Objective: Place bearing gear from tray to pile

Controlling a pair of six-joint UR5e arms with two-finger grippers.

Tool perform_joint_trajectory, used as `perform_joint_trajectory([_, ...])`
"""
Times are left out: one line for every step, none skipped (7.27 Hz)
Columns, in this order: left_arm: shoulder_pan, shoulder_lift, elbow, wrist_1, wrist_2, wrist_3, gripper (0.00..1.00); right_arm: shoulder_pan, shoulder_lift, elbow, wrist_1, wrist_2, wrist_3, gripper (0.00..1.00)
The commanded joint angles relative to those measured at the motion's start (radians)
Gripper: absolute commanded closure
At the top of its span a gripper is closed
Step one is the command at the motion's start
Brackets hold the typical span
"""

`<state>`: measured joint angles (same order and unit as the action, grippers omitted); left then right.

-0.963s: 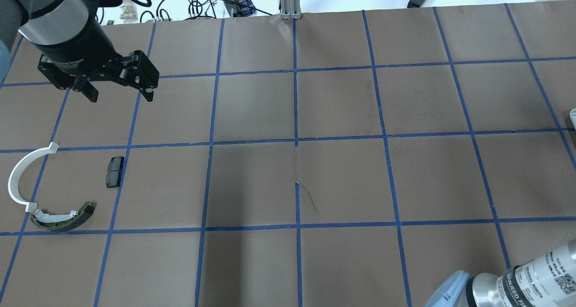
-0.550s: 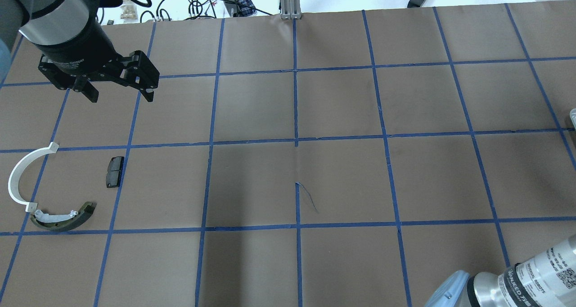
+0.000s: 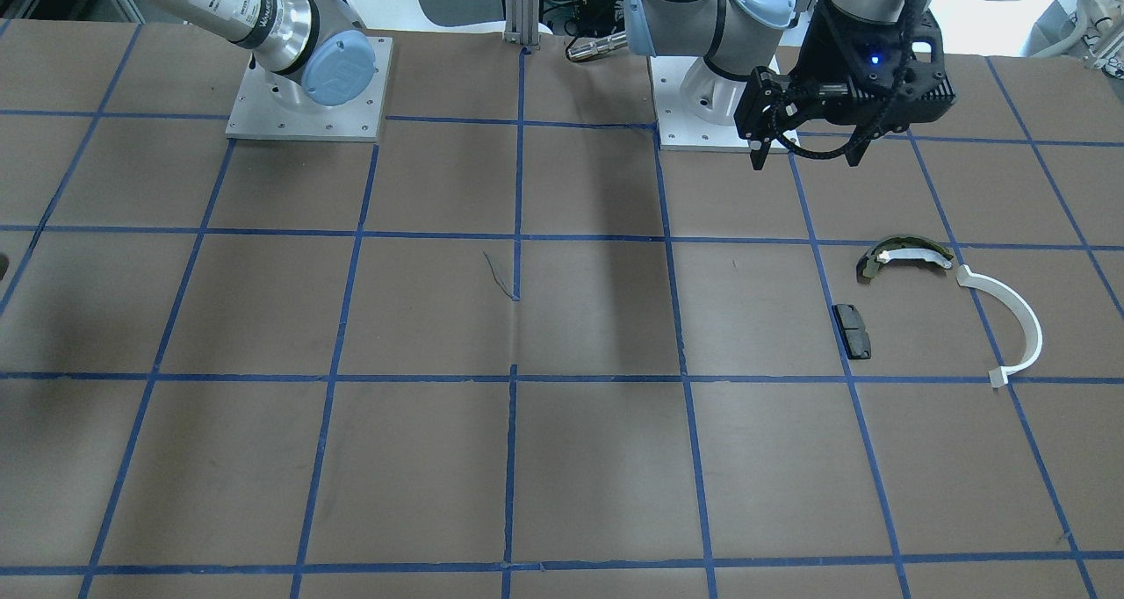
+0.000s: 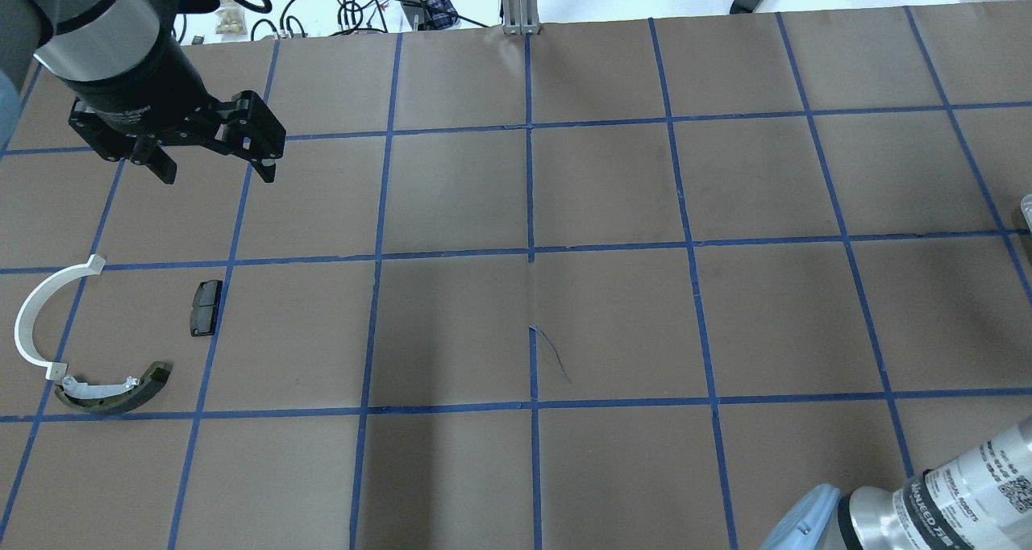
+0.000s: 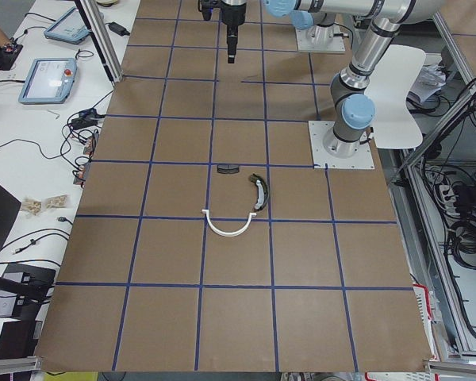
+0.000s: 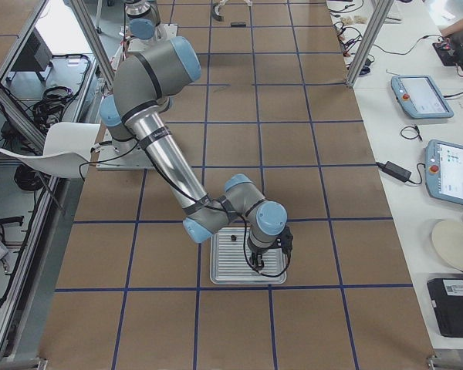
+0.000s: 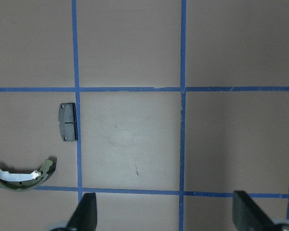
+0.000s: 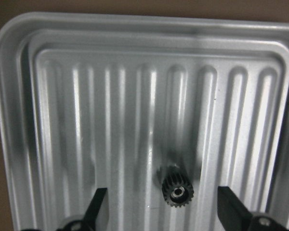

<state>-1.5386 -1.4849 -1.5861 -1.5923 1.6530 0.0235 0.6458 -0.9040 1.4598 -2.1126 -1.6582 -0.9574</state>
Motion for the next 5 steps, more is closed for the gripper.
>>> perform_joint_trajectory([0.000, 0.000, 0.000, 0.000, -0.001, 0.000, 0.00, 0.000, 0.002, -0.001, -0.001, -0.002, 0.000, 0.19])
perform_joint_trajectory([0.000, 0.000, 0.000, 0.000, 0.001, 0.000, 0.00, 0.000, 0.004, 0.002, -0.001, -0.006, -0.001, 0.22])
perform_joint_trajectory([0.000, 0.000, 0.000, 0.000, 0.001, 0.000, 0.00, 0.000, 0.004, 0.004, -0.001, -0.006, 0.000, 0.22])
perform_joint_trajectory([0.000, 0.000, 0.000, 0.000, 0.001, 0.001, 0.00, 0.000, 0.005, 0.004, -0.001, -0.008, 0.000, 0.22])
perform_joint_trajectory([0.000, 0.000, 0.000, 0.000, 0.001, 0.001, 0.00, 0.000, 0.005, 0.004, -0.001, -0.014, -0.003, 0.28])
